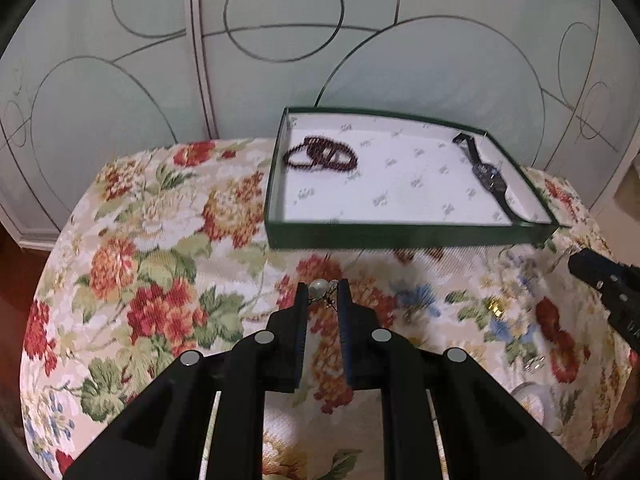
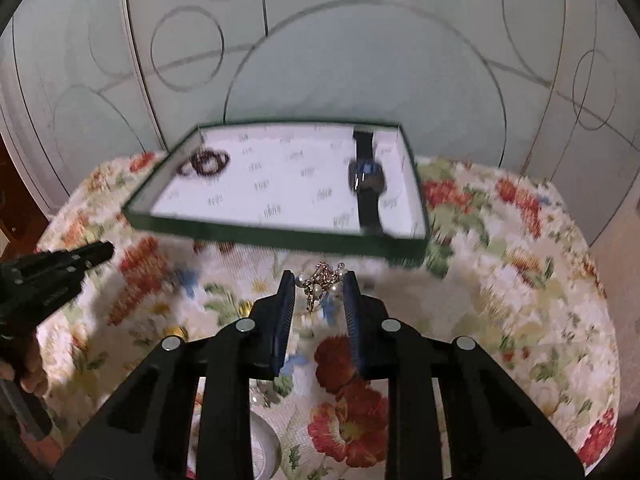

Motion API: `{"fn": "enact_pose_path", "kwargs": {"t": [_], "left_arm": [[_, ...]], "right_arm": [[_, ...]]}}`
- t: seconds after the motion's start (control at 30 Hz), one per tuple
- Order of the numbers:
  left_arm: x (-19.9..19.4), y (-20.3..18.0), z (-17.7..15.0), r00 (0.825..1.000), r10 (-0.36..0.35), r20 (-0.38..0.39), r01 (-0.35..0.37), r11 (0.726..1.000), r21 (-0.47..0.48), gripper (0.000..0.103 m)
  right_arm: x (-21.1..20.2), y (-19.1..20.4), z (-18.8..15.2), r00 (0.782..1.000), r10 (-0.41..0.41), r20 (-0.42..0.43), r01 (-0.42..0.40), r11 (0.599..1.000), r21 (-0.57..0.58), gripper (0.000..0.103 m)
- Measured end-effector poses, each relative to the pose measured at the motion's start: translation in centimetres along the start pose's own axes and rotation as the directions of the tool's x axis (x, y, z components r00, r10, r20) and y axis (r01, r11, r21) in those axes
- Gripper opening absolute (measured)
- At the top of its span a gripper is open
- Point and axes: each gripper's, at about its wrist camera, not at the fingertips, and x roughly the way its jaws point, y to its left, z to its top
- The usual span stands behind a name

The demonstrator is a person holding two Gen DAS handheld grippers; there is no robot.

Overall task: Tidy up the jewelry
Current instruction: 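Carry the pearl earring and gold brooch with both tools into the box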

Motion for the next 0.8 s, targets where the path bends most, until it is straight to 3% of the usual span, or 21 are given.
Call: {"fn": "enact_pose_path", "kwargs": {"t": [0.43, 0.6, 0.8], "left_arm": [[-0.4, -2.4, 9.6, 0.992, 0.007, 0.123, -0.015, 0.998, 0.059, 0.015], [2.3, -2.6, 12.2, 0.993, 0.025, 0.117, -0.032, 0.998, 0.054, 0.015], [7.2, -2.9, 12.2, 0.997, 0.048, 0.056, -0.051, 0.997, 0.058, 0.015]], "right_arm": [[-1.3, -0.4, 9.0, 0.989, 0.008, 0.150, -0.008, 1.000, -0.006, 0.025], [1.8, -1.0, 11.1, 0.991, 0.017, 0.131, -0.021, 0.999, 0.032, 0.025], [6.3, -1.1, 11.6, 0.997, 0.022, 0.072, -0.025, 0.999, 0.045, 0.025]]}}
